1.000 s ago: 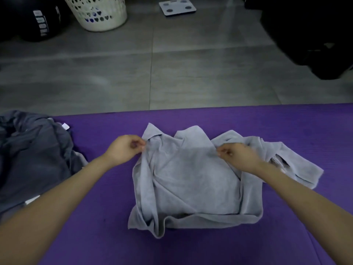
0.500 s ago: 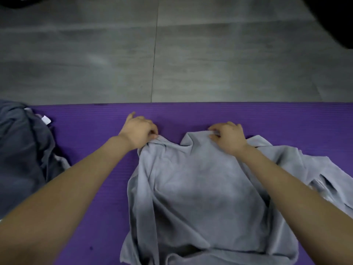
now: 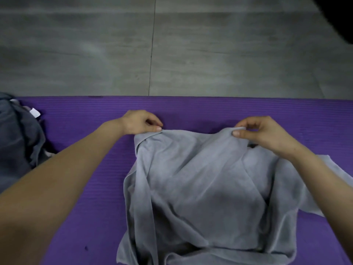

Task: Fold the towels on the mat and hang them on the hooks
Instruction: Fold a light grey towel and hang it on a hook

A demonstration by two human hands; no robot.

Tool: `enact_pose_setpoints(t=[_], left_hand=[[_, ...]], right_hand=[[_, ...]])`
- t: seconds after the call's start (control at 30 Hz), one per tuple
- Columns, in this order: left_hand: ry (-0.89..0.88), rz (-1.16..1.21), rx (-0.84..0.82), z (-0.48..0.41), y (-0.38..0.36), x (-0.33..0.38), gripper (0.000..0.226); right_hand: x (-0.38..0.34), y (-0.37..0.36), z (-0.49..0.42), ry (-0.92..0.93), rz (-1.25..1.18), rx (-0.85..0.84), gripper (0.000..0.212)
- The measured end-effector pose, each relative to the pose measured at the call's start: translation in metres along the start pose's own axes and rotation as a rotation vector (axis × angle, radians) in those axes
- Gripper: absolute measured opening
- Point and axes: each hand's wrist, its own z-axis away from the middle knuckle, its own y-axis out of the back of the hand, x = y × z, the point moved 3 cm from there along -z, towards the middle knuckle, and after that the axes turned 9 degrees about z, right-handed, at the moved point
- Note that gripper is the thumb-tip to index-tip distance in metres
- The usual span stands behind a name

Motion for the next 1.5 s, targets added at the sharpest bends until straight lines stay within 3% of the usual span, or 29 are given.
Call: enact_pose_setpoints(t=[0.17,0.27,0.33,0.4,0.53,0.63,0.73,0.9,1.07,1.23,1.4,1.5], left_hand=[[0.002,0.036,0.038,0.016,0.008,-0.014,0.005],[-0.02,0.347,0.217,0.03,0.033,-0.016,0.017],[-0.014,0.426,0.379,0.035,0.056,-0.013,0.015],[-0.01,0.385,0.526,0.037,0.074,-0.008,0.014],[0.063,0.037,0.686,0.06,0.071,-0.009,0.046],[0.145,0.054,0.763,0.11,0.025,-0.024,0.033],[0.322,0.235,0.729,0.167,-0.044,-0.041,0.022],[0.51,0.33,0.574,0.234,-0.134,-0.036,0.026],[0.61,0.484,0.626,0.246,-0.166,-0.017,0.036],[0.676,0.665,0.664,0.243,-0.177,-0.011,0.038],[0.659,0.603,0.633,0.24,-0.173,-0.013,0.024],[0.603,0.658,0.736,0.253,-0.148,-0.03,0.012]], right_hand=[[0.009,0.008,0.01,-0.017,-0.055,0.024,0.01],[0.004,0.016,0.005,0.007,-0.088,0.089,0.006],[-0.003,0.021,-0.015,0.032,-0.071,0.189,0.008],[-0.006,0.022,-0.043,0.024,0.019,0.295,0.015],[-0.019,0.008,-0.044,-0.034,0.58,0.425,0.035],[-0.029,-0.023,0.006,0.172,0.426,0.46,0.022],[-0.023,-0.077,0.067,0.26,0.256,0.202,0.011],[-0.004,-0.157,0.137,0.273,0.435,-0.06,0.042],[0.01,-0.185,0.152,0.258,0.628,0.063,0.045],[0.012,-0.18,0.162,0.203,0.656,0.108,0.013],[0.004,-0.166,0.175,0.183,0.507,0.116,0.013],[-0.002,-0.159,0.181,0.189,0.422,0.132,0.016]])
